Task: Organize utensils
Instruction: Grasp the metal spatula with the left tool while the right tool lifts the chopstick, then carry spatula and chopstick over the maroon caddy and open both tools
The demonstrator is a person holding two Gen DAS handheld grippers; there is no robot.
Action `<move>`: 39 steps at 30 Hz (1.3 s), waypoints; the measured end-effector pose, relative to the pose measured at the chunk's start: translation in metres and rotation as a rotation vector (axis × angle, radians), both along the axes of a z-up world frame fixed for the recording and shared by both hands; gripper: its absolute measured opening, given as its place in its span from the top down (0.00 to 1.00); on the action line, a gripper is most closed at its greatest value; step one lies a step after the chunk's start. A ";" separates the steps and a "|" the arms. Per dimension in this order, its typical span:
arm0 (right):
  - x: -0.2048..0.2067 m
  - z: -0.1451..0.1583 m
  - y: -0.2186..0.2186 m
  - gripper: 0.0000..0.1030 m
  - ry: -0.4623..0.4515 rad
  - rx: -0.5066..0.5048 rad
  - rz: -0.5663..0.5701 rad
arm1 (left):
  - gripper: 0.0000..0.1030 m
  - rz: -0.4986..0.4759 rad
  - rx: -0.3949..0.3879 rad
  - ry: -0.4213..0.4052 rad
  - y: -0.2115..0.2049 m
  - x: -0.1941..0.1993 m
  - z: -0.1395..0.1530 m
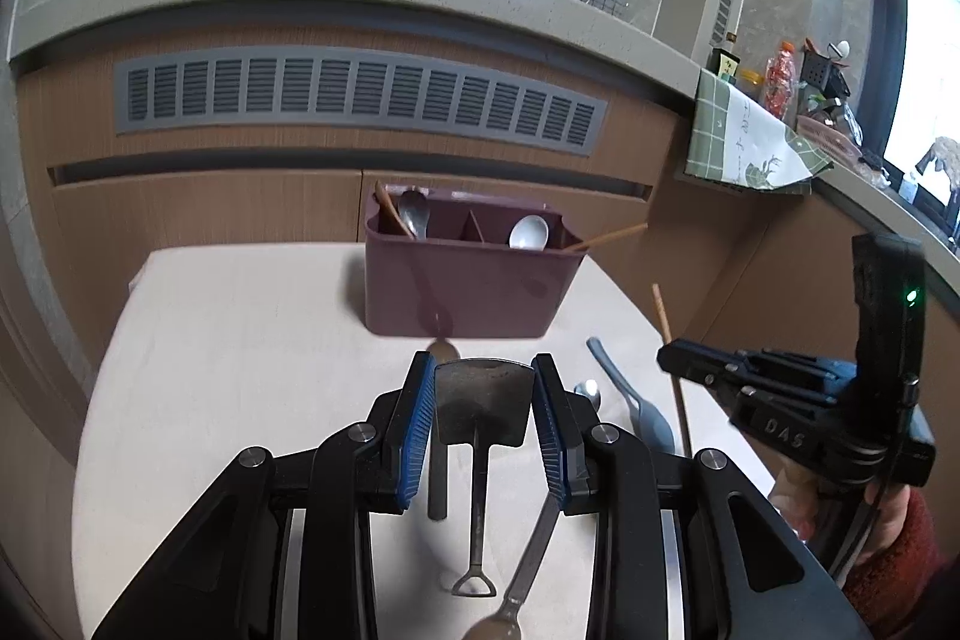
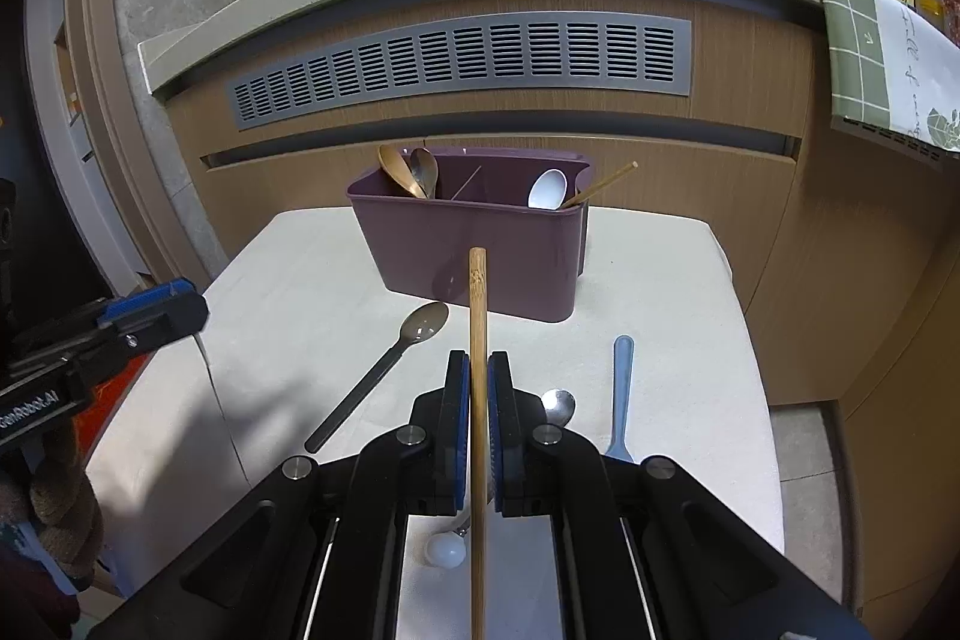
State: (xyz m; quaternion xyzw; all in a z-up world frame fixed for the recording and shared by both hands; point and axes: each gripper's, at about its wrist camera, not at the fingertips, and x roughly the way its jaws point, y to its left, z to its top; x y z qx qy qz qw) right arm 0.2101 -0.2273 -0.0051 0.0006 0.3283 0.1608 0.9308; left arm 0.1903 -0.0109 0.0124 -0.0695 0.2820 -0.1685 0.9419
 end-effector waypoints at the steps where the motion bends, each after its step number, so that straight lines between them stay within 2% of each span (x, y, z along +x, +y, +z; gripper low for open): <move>1: 0.002 -0.001 0.000 0.95 0.002 0.003 -0.009 | 0.68 0.002 0.002 -0.010 0.000 0.001 0.004; 3: 0.006 0.002 -0.001 0.95 0.000 0.024 -0.012 | 0.68 0.003 -0.001 -0.040 0.002 0.009 0.023; 5: 0.013 0.026 -0.001 0.95 -0.038 0.062 0.022 | 0.68 -0.010 -0.019 -0.080 0.004 0.018 0.048; 6: 0.015 0.038 -0.001 0.95 -0.067 0.073 0.032 | 0.68 -0.017 -0.026 -0.126 0.006 0.023 0.066; 9: 0.015 0.111 -0.002 0.95 -0.298 0.100 0.013 | 0.68 0.014 -0.043 -0.300 0.013 0.041 0.115; 11: 0.019 0.156 0.000 0.95 -0.462 0.109 -0.062 | 0.68 0.050 -0.094 -0.362 0.021 0.058 0.131; 12: 0.024 0.169 0.001 0.95 -0.511 0.125 -0.087 | 0.68 0.071 -0.129 -0.386 0.025 0.069 0.136; 14: 0.040 0.181 0.002 0.95 -0.567 0.176 -0.121 | 0.68 0.099 -0.185 -0.408 0.033 0.088 0.137; 16: 0.058 0.180 0.004 0.95 -0.580 0.198 -0.154 | 0.68 0.111 -0.233 -0.405 0.038 0.111 0.131; 24: 0.139 0.122 0.025 0.95 -0.453 0.170 -0.244 | 0.68 0.111 -0.268 -0.329 0.044 0.179 0.084; 30: 0.166 0.092 0.031 0.95 -0.357 0.123 -0.225 | 0.68 0.086 -0.284 -0.265 0.039 0.206 0.055; 33: 0.172 0.075 0.036 0.95 -0.304 0.054 -0.227 | 0.66 0.045 -0.278 -0.211 0.033 0.214 0.039; 36: 0.175 0.054 0.040 0.92 -0.192 0.008 -0.181 | 0.54 -0.005 -0.251 -0.117 0.023 0.225 0.021; 39: 0.175 0.038 0.034 0.84 -0.068 0.034 -0.118 | 0.54 0.010 -0.251 -0.103 0.021 0.217 0.017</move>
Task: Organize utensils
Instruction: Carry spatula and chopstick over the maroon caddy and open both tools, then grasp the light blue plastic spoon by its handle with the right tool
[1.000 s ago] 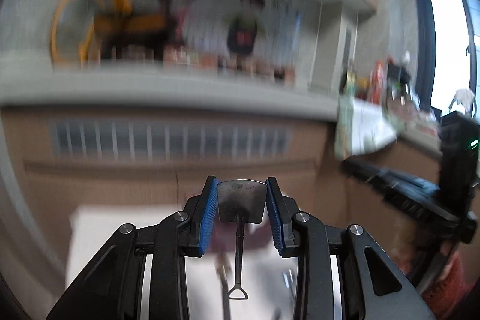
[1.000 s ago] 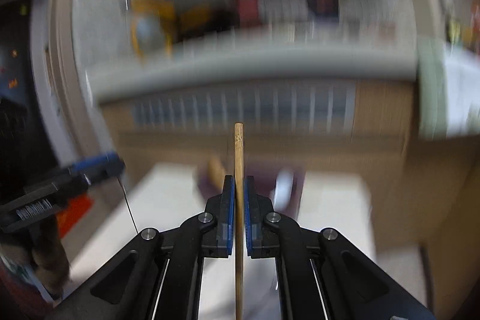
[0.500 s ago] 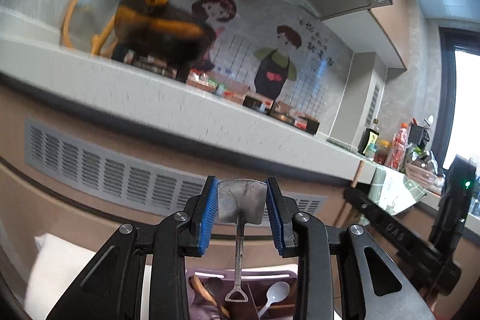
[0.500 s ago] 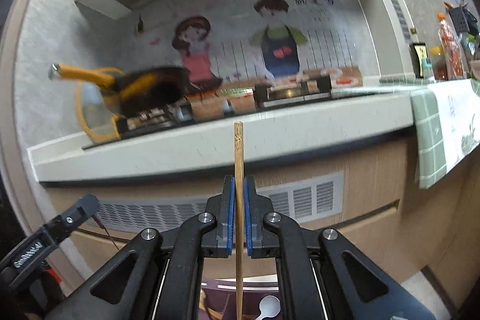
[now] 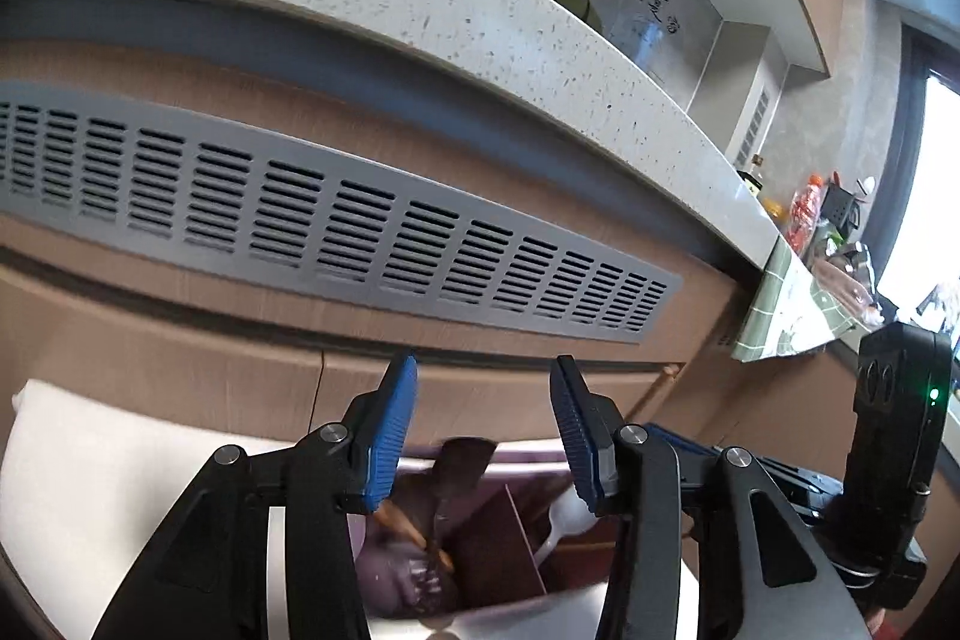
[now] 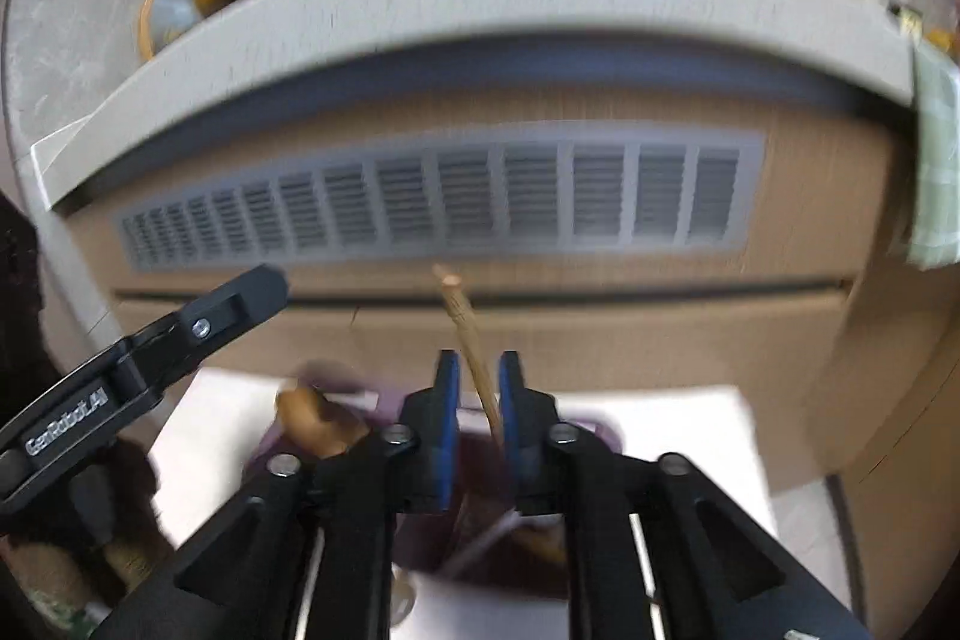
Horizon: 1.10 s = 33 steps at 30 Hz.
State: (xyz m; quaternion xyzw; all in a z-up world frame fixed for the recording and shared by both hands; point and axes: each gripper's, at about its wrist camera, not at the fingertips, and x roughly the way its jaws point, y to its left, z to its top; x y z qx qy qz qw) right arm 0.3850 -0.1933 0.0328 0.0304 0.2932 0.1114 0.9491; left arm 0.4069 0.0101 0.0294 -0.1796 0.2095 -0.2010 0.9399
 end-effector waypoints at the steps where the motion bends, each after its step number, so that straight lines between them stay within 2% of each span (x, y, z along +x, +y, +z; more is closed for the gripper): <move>1: -0.003 -0.001 -0.001 0.84 0.006 -0.001 -0.002 | 0.52 0.010 -0.006 -0.007 0.002 -0.007 0.001; 5: -0.045 0.012 -0.018 0.83 -0.090 -0.040 -0.058 | 0.47 0.068 -0.022 -0.033 0.016 -0.050 -0.001; 8: -0.086 0.025 -0.031 0.75 -0.188 -0.060 -0.081 | 0.46 0.074 0.001 -0.001 0.020 -0.087 -0.011; 11: -0.114 0.025 -0.044 0.73 -0.209 -0.082 -0.081 | 0.45 0.065 0.057 0.044 0.016 -0.117 -0.021; 15: -0.140 0.012 -0.061 0.73 -0.153 -0.074 -0.105 | 0.45 0.058 0.111 0.114 0.006 -0.158 -0.038; 18: -0.154 -0.012 -0.075 0.73 -0.061 -0.011 -0.094 | 0.44 0.052 0.123 0.149 0.000 -0.183 -0.047; 22: -0.164 -0.058 -0.072 0.73 0.107 -0.020 -0.025 | 0.38 0.049 0.167 0.168 -0.009 -0.214 -0.068; 24: -0.165 -0.080 -0.064 0.73 0.174 -0.030 0.010 | 0.37 0.010 0.203 0.219 -0.017 -0.218 -0.083; 26: -0.168 -0.110 -0.052 0.73 0.246 -0.052 0.061 | 0.37 -0.078 0.232 0.312 -0.025 -0.215 -0.101; 29: -0.171 -0.130 -0.047 0.74 0.277 -0.075 0.084 | 0.37 -0.110 0.273 0.369 -0.032 -0.215 -0.115; 33: -0.173 -0.122 -0.070 0.74 0.234 -0.059 0.009 | 0.37 -0.118 0.254 0.362 -0.033 -0.220 -0.117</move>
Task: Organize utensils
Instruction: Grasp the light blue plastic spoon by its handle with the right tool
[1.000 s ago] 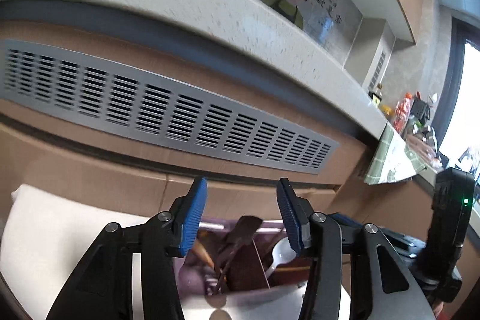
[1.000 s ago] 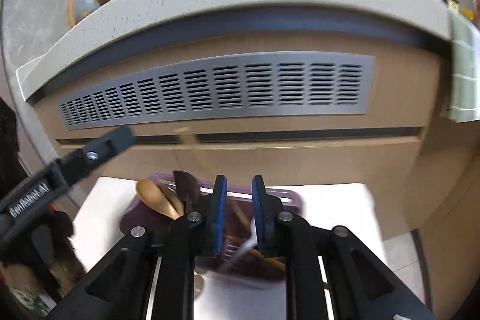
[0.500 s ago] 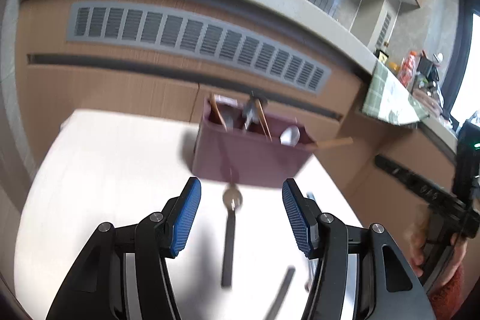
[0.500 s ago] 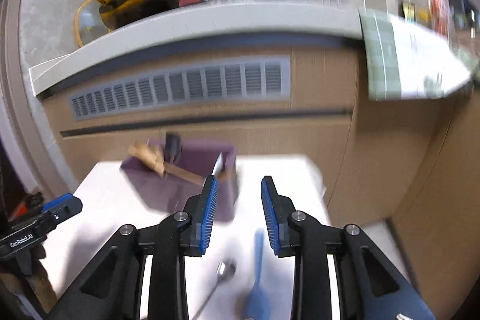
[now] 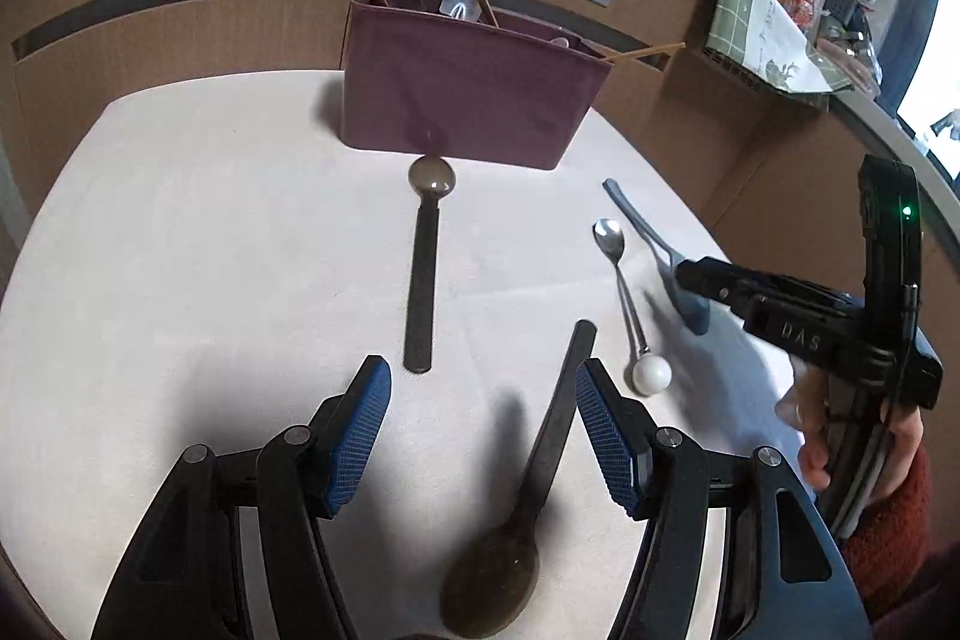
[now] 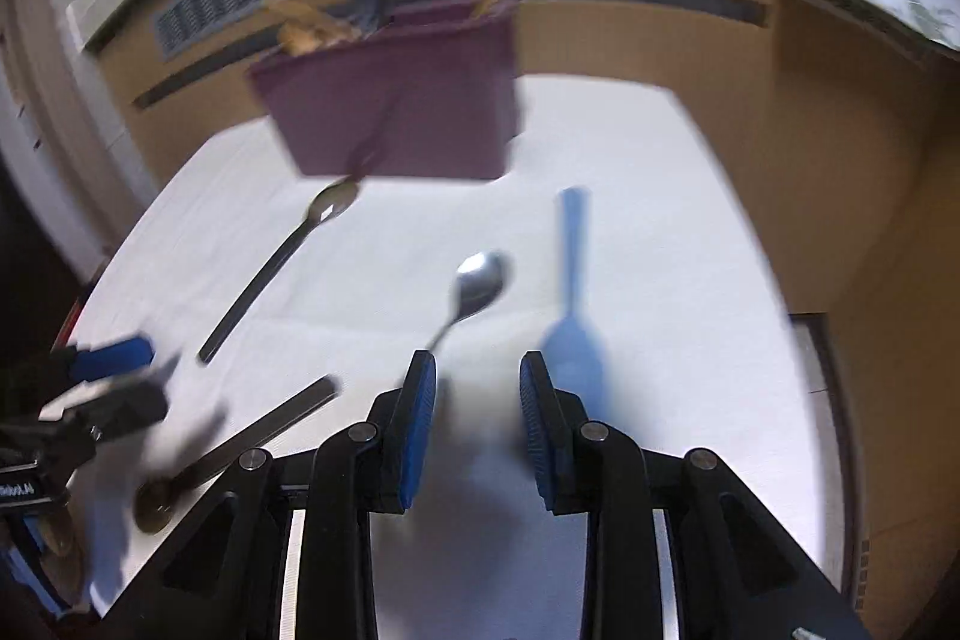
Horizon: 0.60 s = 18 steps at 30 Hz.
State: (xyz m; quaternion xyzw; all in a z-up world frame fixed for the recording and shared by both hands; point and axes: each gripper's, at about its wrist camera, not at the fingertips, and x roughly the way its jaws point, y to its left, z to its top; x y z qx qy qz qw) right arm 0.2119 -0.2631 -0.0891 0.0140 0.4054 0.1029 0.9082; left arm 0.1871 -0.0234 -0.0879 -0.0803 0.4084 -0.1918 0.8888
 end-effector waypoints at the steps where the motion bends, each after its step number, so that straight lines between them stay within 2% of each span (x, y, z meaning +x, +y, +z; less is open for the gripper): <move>1: 0.000 0.002 -0.006 0.73 -0.010 -0.010 -0.018 | 0.37 -0.002 -0.002 -0.002 -0.001 0.000 0.000; 4: 0.006 0.002 -0.017 0.73 0.011 -0.075 -0.037 | 0.37 -0.007 -0.005 0.006 -0.003 -0.001 -0.002; 8: 0.018 -0.002 -0.020 0.73 0.048 -0.044 -0.020 | 0.37 -0.020 -0.004 0.013 -0.006 0.005 -0.002; 12: 0.042 0.003 -0.009 0.73 0.046 -0.082 0.001 | 0.37 -0.035 0.002 -0.001 -0.008 0.001 0.003; 18: 0.097 -0.007 -0.018 0.74 0.165 0.001 -0.035 | 0.37 -0.051 0.004 -0.012 -0.006 0.000 0.007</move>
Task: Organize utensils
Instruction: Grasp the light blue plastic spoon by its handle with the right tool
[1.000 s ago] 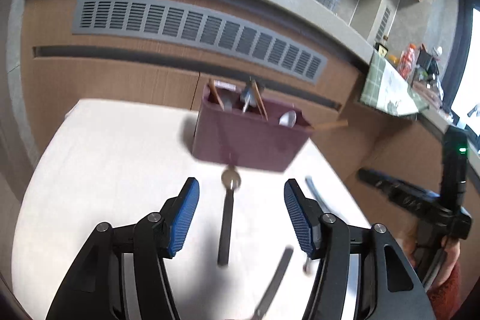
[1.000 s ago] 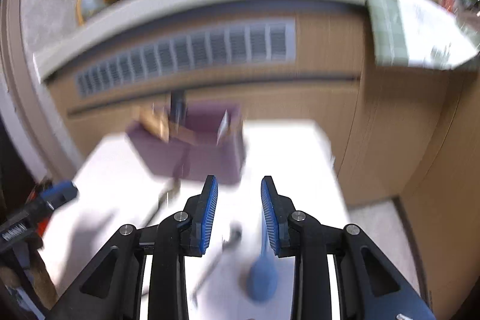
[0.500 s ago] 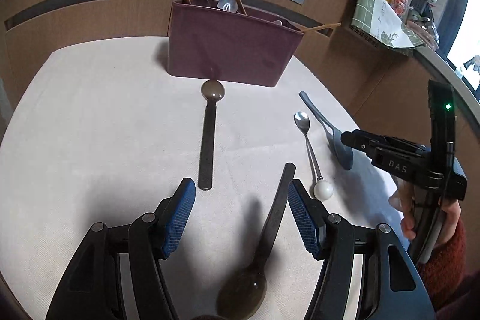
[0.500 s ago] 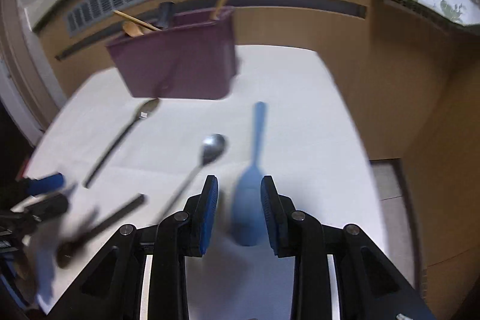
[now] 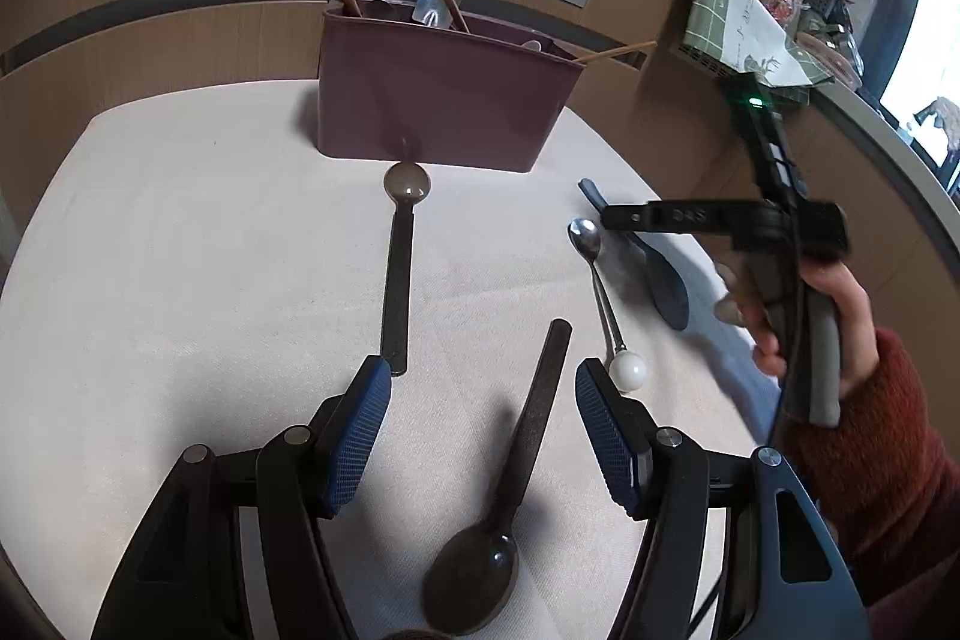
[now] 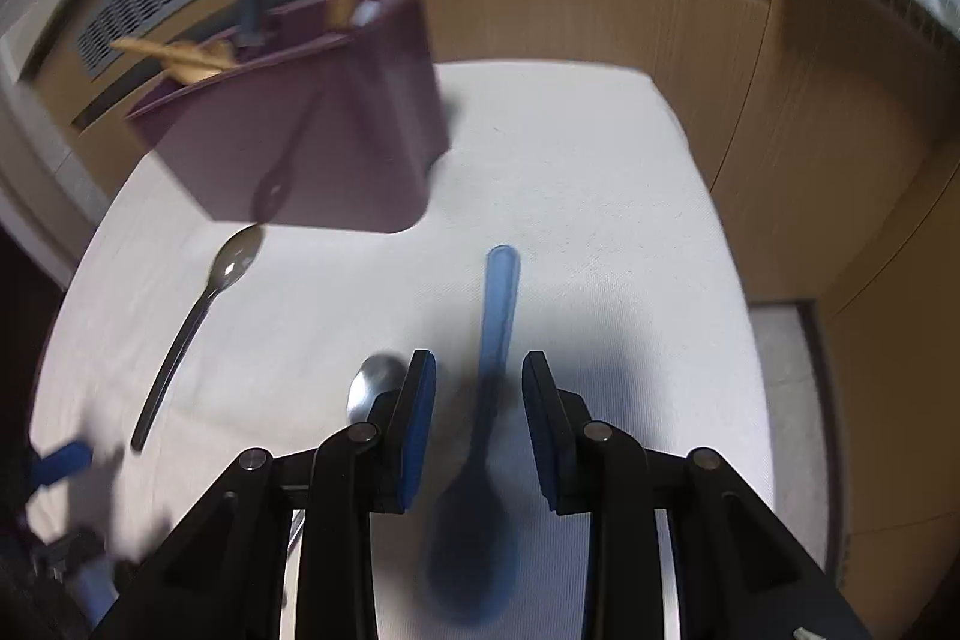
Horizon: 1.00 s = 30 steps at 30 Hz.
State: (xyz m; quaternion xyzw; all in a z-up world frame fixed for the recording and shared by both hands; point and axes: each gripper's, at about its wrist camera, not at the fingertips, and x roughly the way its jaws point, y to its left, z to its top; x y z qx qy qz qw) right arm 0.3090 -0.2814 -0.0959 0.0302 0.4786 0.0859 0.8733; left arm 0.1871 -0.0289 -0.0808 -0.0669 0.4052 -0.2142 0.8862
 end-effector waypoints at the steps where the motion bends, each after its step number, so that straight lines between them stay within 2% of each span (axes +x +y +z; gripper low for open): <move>1: 0.004 -0.004 -0.003 0.77 0.022 0.022 -0.007 | 0.37 -0.007 0.006 -0.003 0.000 -0.001 0.000; 4: -0.003 -0.003 -0.003 0.91 0.001 0.017 -0.006 | 0.37 -0.034 0.033 -0.014 -0.002 -0.002 -0.001; 5: -0.007 -0.003 -0.003 0.91 -0.007 0.027 0.000 | 0.37 -0.042 0.043 -0.016 -0.004 -0.002 -0.001; 10: -0.046 0.005 -0.005 0.91 -0.073 0.041 -0.007 | 0.37 -0.119 0.124 -0.034 -0.021 -0.006 -0.005; 15: -0.082 0.013 -0.007 0.91 -0.101 0.112 -0.002 | 0.37 -0.160 0.242 -0.088 -0.043 -0.008 -0.009; 20: -0.095 0.004 -0.008 0.91 -0.073 0.181 0.013 | 0.37 -0.166 0.297 -0.062 -0.051 0.003 -0.020; 26: -0.102 0.002 -0.001 0.91 -0.077 0.161 0.037 | 0.37 -0.211 0.324 -0.048 -0.060 0.011 -0.028; 30: -0.106 0.000 0.001 0.91 -0.077 0.167 0.059 | 0.37 -0.155 0.358 -0.059 -0.051 0.024 -0.026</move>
